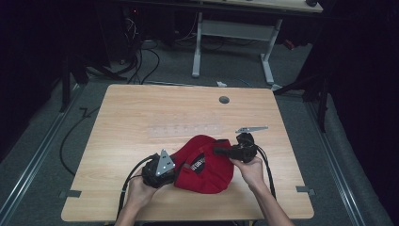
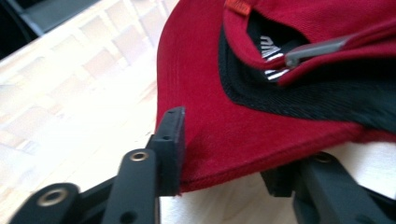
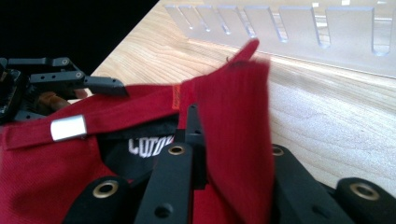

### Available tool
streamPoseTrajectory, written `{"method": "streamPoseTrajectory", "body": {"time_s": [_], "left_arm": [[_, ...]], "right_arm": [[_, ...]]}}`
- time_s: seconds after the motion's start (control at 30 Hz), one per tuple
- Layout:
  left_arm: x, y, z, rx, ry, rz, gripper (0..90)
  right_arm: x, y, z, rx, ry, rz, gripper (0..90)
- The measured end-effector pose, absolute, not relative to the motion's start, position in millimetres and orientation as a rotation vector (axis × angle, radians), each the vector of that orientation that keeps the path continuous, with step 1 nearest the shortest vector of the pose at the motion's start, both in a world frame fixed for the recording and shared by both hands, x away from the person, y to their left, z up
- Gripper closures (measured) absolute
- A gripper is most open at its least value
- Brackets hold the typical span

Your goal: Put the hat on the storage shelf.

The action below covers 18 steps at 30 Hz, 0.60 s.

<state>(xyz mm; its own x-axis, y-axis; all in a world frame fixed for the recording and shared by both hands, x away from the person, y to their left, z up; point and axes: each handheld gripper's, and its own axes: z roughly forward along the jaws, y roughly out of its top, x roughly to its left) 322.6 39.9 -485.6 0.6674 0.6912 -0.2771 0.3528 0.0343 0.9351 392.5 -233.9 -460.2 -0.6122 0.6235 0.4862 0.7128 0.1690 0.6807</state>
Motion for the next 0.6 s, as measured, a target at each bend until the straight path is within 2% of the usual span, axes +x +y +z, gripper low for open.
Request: {"method": "streamPoseTrajectory", "body": {"time_s": [0.13, 0.37, 0.6], "left_arm": [[321, 40, -482, 1.580, 0.878, 0.265, 69.6], [314, 37, -477, 1.626, 0.834, 0.257, 76.5], [306, 34, -471, 1.670, 0.788, 0.258, 82.0]], "right_arm": [[394, -235, -461, -1.340, -2.323, -1.470, 77.7], [397, -233, -463, -1.350, -2.316, -1.468, 76.3], [401, -236, -462, -1.359, -2.256, -1.514, 64.7]]}}
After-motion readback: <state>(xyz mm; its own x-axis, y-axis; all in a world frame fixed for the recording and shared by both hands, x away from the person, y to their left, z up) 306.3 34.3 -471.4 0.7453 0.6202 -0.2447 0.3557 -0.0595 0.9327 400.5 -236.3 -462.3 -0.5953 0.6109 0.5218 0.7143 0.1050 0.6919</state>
